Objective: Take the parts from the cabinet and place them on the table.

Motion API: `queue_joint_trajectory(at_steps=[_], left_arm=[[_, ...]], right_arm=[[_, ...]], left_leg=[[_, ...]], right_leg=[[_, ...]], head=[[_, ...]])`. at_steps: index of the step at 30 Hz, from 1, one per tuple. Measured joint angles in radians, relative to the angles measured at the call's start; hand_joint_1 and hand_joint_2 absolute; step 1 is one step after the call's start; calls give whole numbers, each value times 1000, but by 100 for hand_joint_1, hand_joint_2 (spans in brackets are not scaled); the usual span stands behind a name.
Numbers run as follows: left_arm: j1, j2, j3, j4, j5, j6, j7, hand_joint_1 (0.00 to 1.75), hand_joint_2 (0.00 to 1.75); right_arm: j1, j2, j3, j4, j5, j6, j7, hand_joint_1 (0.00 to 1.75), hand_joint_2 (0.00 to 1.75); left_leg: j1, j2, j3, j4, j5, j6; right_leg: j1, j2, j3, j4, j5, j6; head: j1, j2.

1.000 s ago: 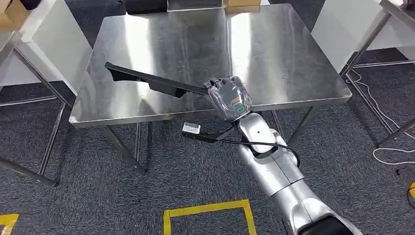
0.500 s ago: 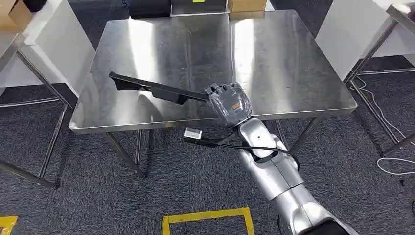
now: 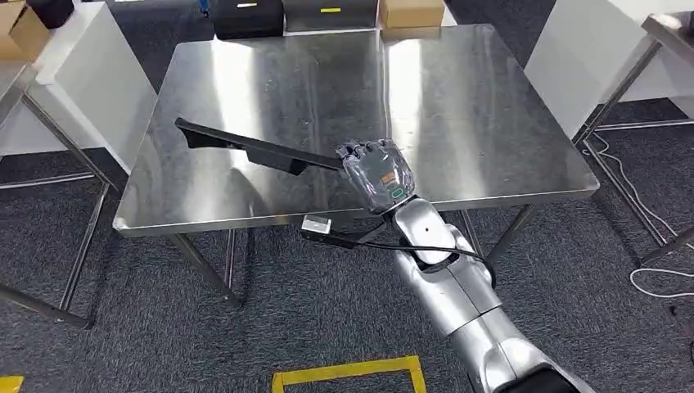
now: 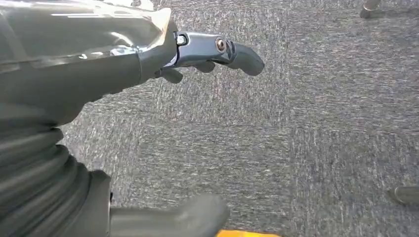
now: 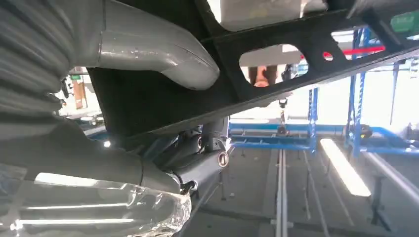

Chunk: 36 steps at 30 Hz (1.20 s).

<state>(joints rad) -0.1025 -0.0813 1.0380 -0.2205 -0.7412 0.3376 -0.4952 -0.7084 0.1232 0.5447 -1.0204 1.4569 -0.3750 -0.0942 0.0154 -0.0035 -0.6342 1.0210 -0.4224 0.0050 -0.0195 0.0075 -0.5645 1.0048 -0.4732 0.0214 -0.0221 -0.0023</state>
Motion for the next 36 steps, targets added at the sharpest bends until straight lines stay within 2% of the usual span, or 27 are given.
queue_joint_trajectory(at_steps=[5,6,7,8,9,10,11,12,13,14,15,17,18,19,20,21,22,23,24,25,26,28,29,30,33,34,36], left_arm=[[0,0,0,0,0,0,0,0,175],[2,1,0,0,0,0,0,0,175],[3,0,0,0,0,0,0,0,175],[1,-1,1,0,0,0,-2,0,175],[2,2,1,0,0,0,-2,0,175],[3,1,1,0,0,0,-2,0,175],[3,1,1,0,0,0,-2,0,175],[3,0,1,0,0,0,-2,0,175],[3,-2,1,0,0,0,-2,0,175],[2,-3,2,0,0,0,-1,0,175],[2,-2,2,0,-1,1,-2,0,175],[2,-1,2,0,-1,1,-2,0,175],[0,0,2,0,-1,2,-2,0,175],[1,-1,2,0,-2,2,-3,0,175],[1,-1,2,0,-3,2,-5,0,175],[0,0,2,0,-3,1,-6,0,175],[1,2,3,0,-3,0,-8,0,175],[3,2,5,0,-3,-1,-8,0,175],[4,2,8,0,-3,0,-8,0,175],[4,2,10,0,-2,2,-8,0,175],[4,2,11,0,-2,3,-8,0,175],[4,5,15,0,3,2,-9,0,175],[3,5,17,0,3,2,-10,0,175],[1,7,19,0,5,2,-15,0,175],[3,9,21,0,8,2,-27,0,175],[4,8,26,0,16,4,-42,0,175],[1,8,37,0,34,25,-77,0,175]], right_arm=[[1,0,0,0,1,0,0,173,175],[1,0,0,-1,3,1,0,173,175],[1,-1,-1,-1,4,1,0,173,175],[-1,-1,-2,-1,3,1,0,173,175],[11,-8,-6,3,4,2,0,173,175],[13,-10,-7,4,4,2,0,173,175],[12,-10,-8,4,4,2,0,173,175],[12,-10,-8,4,4,2,0,173,175],[11,-10,-8,4,5,2,0,173,175],[9,-10,-9,5,5,2,0,173,175],[10,-10,-10,5,6,2,0,173,175],[9,-10,-16,5,10,2,0,173,175],[8,-10,-18,5,10,1,0,173,175],[7,-8,-19,5,13,0,0,173,175],[4,-7,-21,5,14,0,0,173,175],[4,-6,-21,6,15,0,0,173,175],[5,-7,-22,8,16,0,0,173,175],[5,-7,-24,11,19,-1,2,173,175],[6,-9,-28,15,27,-1,4,173,175],[7,-11,-32,19,34,-1,4,173,175],[7,-14,-37,24,38,-2,5,173,175],[3,-16,-50,34,54,-3,13,173,175],[-3,-18,-53,40,59,-6,18,173,175],[-10,-22,-61,51,65,-9,26,173,175],[-14,-40,-87,66,75,-20,43,173,175],[-13,-50,-98,74,81,-25,45,173,175],[-14,-68,-118,87,91,-38,46,173,175]], left_leg=[[-1,0,0,0,-1,2],[2,-1,14,-14,3,20],[3,0,19,-18,2,25],[-2,-1,26,-20,-4,40],[-14,-6,46,-19,-22,56],[-16,-8,55,-19,-29,56],[-20,-10,65,-18,-36,55],[-24,-12,77,-18,-43,54],[-24,-13,81,-19,-52,53],[-35,-15,86,-12,-63,47],[-33,-15,85,-13,-66,44],[-25,-15,87,-17,-72,34],[-28,-14,91,-15,-80,27],[-23,-12,81,2,-88,19],[-20,-10,60,49,-109,12],[-12,-10,15,131,-140,2],[-5,-10,-34,207,-163,-6],[0,-8,-82,271,-178,-13],[6,-5,-109,296,-169,-17],[11,-3,-113,276,-136,-21],[15,0,-94,208,-76,-24],[23,4,-24,27,37,-30],[12,2,-11,14,16,-32],[10,2,5,-8,4,-18],[-1,-1,6,-7,1,7],[5,-1,13,-21,7,8],[-2,-5,15,-20,6,10]], right_leg=[[-1,0,1,-2,-1,2],[3,-1,4,-6,-6,15],[2,-3,-5,8,-11,15],[3,-3,-51,105,-46,4],[5,-2,-202,333,-94,2],[8,-2,-193,294,-64,8],[11,-2,-162,214,-16,15],[12,-3,-122,112,34,16],[16,-3,-84,21,74,10],[25,-2,-68,5,72,1],[15,-4,-69,2,72,-3],[22,-3,-69,2,66,-14],[12,-2,-60,-8,66,-17],[7,-1,-50,-12,64,-23],[4,-2,-43,-12,58,-33],[4,-3,-37,-13,53,-39],[4,-3,-34,-12,49,-41],[3,-3,-29,-12,43,-40],[3,-2,-23,-12,37,-36],[0,-1,-14,-12,30,-33],[-2,0,-1,-12,21,-28],[-8,0,23,-12,4,-14],[2,1,25,-13,-2,-7],[2,1,20,-11,-4,-2],[3,-5,31,-35,-1,16],[9,-6,30,-30,-6,14],[7,-7,42,-36,2,10]], head=[[0,0],[0,0],[2,0],[1,0],[2,0],[2,0],[3,0],[2,0],[3,0],[1,0],[1,0],[2,0],[2,0],[2,0],[-7,0],[-6,0],[-5,0],[-6,0],[-6,0],[-6,0],[-6,0],[-6,0],[-7,0],[-9,0],[-8,0],[-7,0],[-5,0]])
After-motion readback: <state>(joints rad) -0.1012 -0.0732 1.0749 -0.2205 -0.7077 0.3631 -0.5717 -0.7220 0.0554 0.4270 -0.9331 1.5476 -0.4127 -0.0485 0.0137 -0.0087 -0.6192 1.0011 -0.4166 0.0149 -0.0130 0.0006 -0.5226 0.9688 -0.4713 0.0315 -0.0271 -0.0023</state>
